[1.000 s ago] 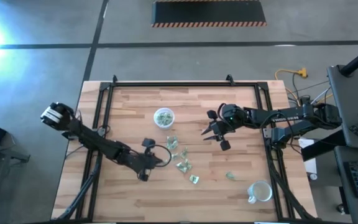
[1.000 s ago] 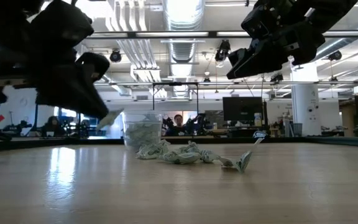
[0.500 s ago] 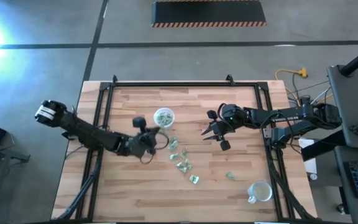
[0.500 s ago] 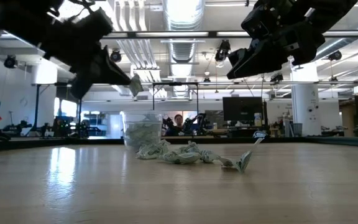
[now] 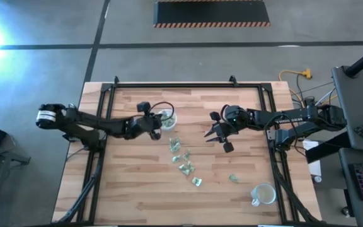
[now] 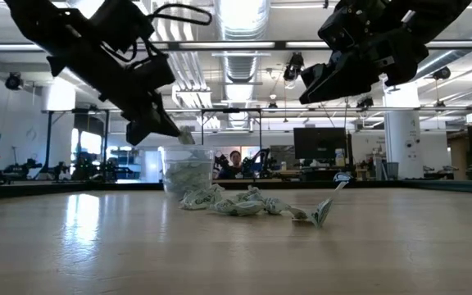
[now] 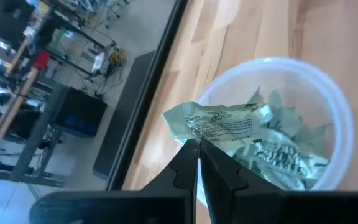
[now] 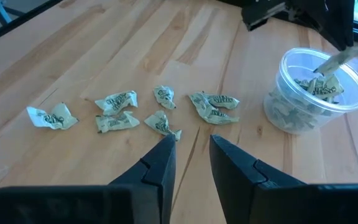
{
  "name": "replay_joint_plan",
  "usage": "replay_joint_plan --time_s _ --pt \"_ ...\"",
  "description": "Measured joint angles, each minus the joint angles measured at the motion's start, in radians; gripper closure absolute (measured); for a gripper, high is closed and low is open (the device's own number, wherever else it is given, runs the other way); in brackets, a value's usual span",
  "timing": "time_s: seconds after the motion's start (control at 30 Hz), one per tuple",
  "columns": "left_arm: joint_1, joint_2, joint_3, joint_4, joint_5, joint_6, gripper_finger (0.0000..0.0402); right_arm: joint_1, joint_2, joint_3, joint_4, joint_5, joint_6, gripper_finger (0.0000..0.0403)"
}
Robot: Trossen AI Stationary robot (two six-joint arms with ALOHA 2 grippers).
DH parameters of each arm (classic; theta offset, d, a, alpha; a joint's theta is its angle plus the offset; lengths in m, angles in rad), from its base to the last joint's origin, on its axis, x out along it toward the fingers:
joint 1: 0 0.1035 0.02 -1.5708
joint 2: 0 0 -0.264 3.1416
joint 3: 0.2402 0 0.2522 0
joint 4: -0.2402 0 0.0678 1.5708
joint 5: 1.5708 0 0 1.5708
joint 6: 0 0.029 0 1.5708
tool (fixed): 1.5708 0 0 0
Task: Pick and place Stevia / Truvia into bins
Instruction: Put the stevia packet into the transparent container
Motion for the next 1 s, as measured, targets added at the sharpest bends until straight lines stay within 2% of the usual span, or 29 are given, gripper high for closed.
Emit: replay_joint_plan --time_s 0.23,0.6,0.7,0.87,1.0 --pt "0.030 0.000 -0.001 -0.070 0.091 -0.008 0.0401 0.000 0.000 0.000 0.000 0.000 0.000 0.0312" --pt "0.030 0.000 -0.001 -0.083 0.055 -0.005 0.0396 0.000 0.000 -0.001 0.000 0.000 0.000 0.0317" --pt "0.030 0.000 -0.001 -0.094 0.054 -0.003 0.0372 0.000 0.000 -0.001 0.000 0.000 0.003 0.0314" --pt "0.030 -0.001 -0.001 -0.099 0.047 -0.006 0.0311 0.000 0.000 -0.002 -0.001 0.000 0.004 0.0312" --pt "0.029 -0.019 -0.001 -0.098 0.002 -0.008 0.0271 0.000 0.000 -0.002 -0.007 0.000 0.015 0.0316"
